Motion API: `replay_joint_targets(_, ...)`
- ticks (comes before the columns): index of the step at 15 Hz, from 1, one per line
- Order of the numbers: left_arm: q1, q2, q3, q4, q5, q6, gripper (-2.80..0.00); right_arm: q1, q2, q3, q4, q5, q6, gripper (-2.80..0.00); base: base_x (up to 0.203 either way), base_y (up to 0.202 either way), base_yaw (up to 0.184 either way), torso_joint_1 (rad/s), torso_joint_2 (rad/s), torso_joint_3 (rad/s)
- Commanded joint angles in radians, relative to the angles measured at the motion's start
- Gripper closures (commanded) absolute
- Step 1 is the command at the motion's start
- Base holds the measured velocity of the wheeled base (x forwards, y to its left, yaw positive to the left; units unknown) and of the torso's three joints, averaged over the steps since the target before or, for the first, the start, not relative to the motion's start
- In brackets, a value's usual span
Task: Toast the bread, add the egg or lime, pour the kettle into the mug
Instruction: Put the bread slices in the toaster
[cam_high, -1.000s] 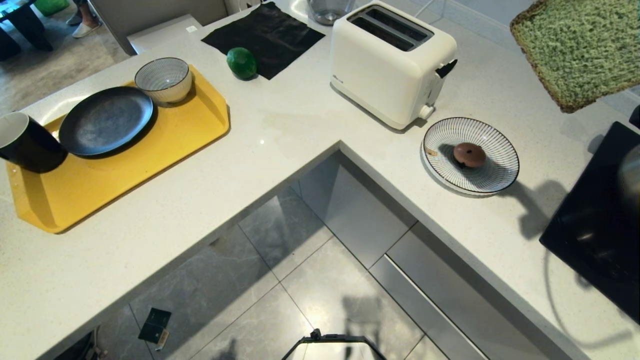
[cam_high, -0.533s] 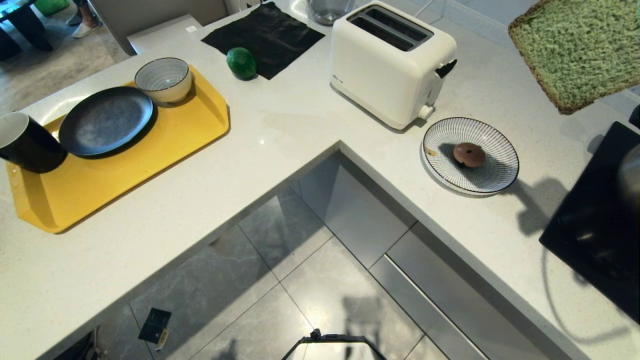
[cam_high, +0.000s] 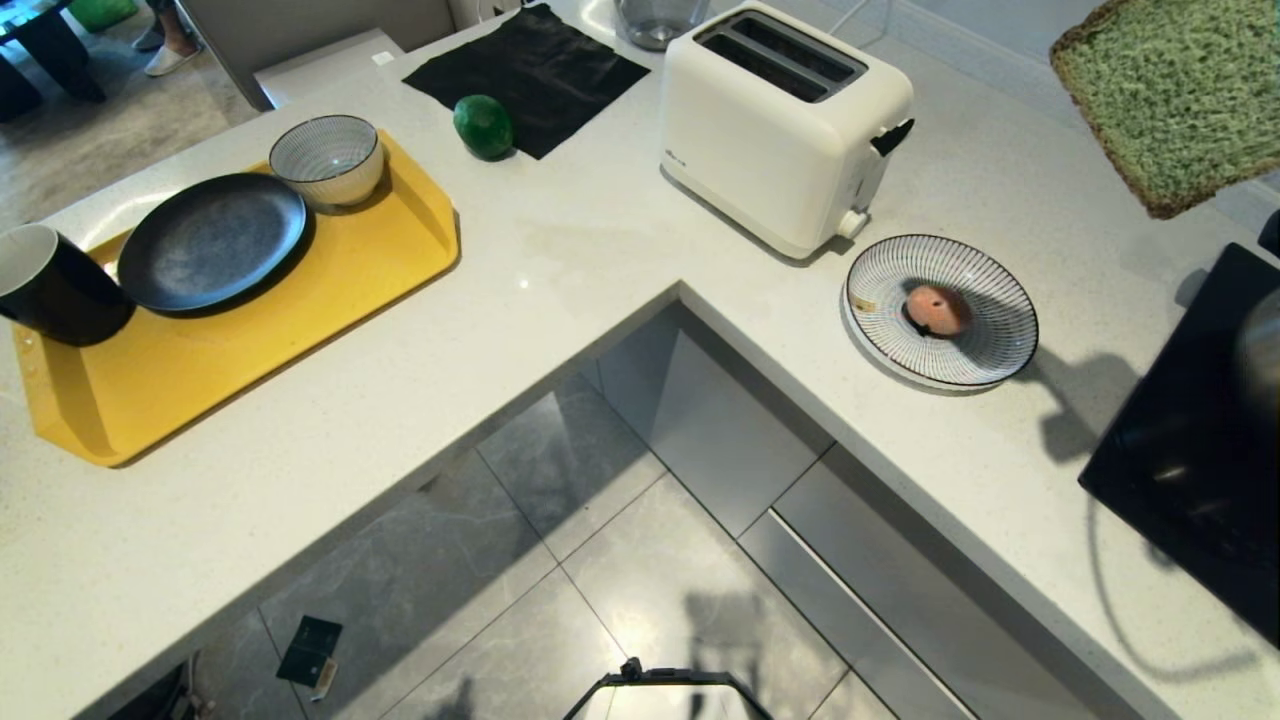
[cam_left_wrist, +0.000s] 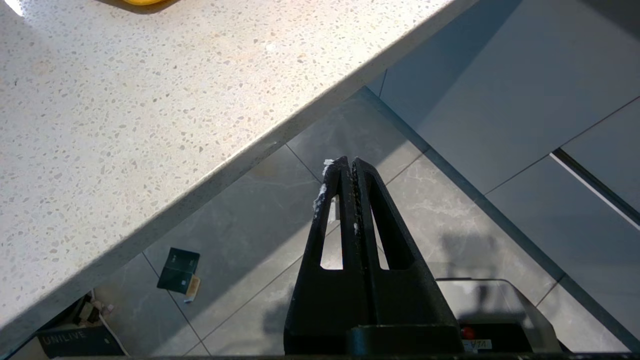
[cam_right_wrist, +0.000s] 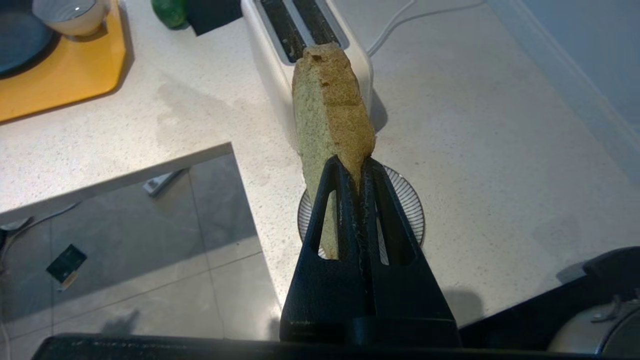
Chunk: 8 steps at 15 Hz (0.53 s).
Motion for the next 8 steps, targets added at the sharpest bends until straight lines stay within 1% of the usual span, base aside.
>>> replay_joint_targets(1, 0.0, -0.001, 0.015, -0.001, 0.0, -0.001, 0.0, 0.001, -0.02, 0.009, 0.004, -0.007, -0.003, 0.0, 0.0, 0.0, 0.0, 0.0, 0.0, 0.0)
replay_joint_targets(3, 0.0, -0.001, 0.015, -0.001, 0.0, -0.001, 0.0, 0.001, -0.047, 0.05, 0.002, -0.004, -0.004, 0.0, 0.0, 0.0, 0.0, 0.0, 0.0, 0.0)
replay_joint_targets(7, 0.0, -0.001, 0.015, -0.001, 0.001, -0.001, 0.0, 0.001, -0.045, 0.048, -0.001, 0.003, 0.006, 0.0, 0.0, 0.0, 0.0, 0.0, 0.0, 0.0)
replay_joint_targets(8, 0.0, -0.001, 0.015, -0.001, 0.0, -0.001, 0.0, 0.001, -0.043, 0.051, -0.001, 0.003, 0.017, 0.0, 0.0, 0.0, 0.0, 0.082, -0.09, -0.084)
